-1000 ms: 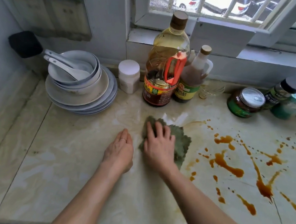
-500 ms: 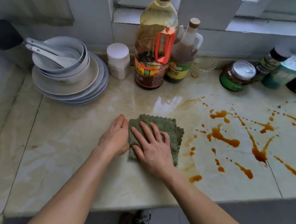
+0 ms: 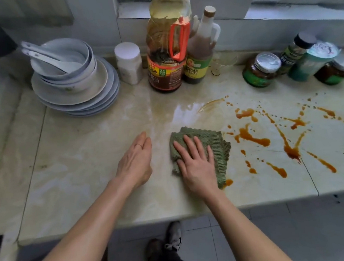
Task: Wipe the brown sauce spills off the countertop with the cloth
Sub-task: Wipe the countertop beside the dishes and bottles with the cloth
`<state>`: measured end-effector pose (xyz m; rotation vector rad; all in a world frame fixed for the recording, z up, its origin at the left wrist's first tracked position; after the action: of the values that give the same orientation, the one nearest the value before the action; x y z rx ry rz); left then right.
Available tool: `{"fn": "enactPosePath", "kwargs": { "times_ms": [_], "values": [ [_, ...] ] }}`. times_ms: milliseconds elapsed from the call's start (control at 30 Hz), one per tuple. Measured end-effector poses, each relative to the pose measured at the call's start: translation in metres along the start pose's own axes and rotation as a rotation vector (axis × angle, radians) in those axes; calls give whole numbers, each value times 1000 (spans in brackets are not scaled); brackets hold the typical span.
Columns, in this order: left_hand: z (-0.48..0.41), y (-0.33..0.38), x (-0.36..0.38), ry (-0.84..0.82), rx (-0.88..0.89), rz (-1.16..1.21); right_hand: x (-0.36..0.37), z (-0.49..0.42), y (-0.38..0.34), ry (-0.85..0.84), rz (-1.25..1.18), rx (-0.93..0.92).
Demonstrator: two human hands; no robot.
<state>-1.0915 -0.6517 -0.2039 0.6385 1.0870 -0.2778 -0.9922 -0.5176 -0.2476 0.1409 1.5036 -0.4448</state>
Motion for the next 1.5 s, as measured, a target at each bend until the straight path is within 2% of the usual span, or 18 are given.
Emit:
{"fn": "enactPosePath", "kwargs": {
  "times_ms": [100, 200, 300, 433, 533, 633, 733, 867, 967, 1067, 1133, 1200, 1267, 1367, 1500],
  "values": [
    [5, -2, 5, -34, -8, -18, 3, 7, -9, 25, -22, 123],
    [6, 0, 12, -67, -10, -62, 13, 35, -47, 30, 1, -48],
    [8, 0, 12, -68, 2, -100, 13, 47, -32, 21, 38, -186],
    [8, -3, 11, -116, -14, -87, 5, 40, 24, 6, 41, 18],
    [8, -1, 14, -146, -31, -97, 8, 47, 9, 52, 46, 113],
    [10, 3, 19, -144, -46, -135, 15, 65, -26, 55, 63, -23],
    [11, 4, 20, -137, -51, -161, 11, 75, -8, 48, 81, -115],
    [10, 0, 20, -157, -40, -161, 3, 74, 52, 70, 88, 87],
    [10, 0, 23, -141, -38, -153, 4, 78, 38, 106, 55, 166],
    [10, -1, 24, -139, -38, -149, 10, 90, 9, 90, 59, 4],
    [11, -2, 24, -143, -32, -152, 8, 94, 22, 60, 49, -92],
    [11, -2, 24, -148, -27, -154, 4, 90, 56, 77, 26, -33],
    [11, -3, 24, -142, -30, -159, -4, 85, 83, 104, -27, 124],
    [10, -2, 25, -143, -28, -156, -3, 87, 66, 150, -89, 215],
    [10, -2, 24, -141, -19, -151, 6, 106, 4, 189, -151, -24]
  ]
}}
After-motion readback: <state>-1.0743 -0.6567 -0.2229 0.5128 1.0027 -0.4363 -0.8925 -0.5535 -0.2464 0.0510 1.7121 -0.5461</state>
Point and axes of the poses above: each hand's wrist, its own z-axis away from the middle knuckle, its own x-axis out of the palm, y = z × x, the point moved 6 cm from there along -z, towards the middle knuckle, and after that the axes turned 1 degree about x, right-handed, at the moved point
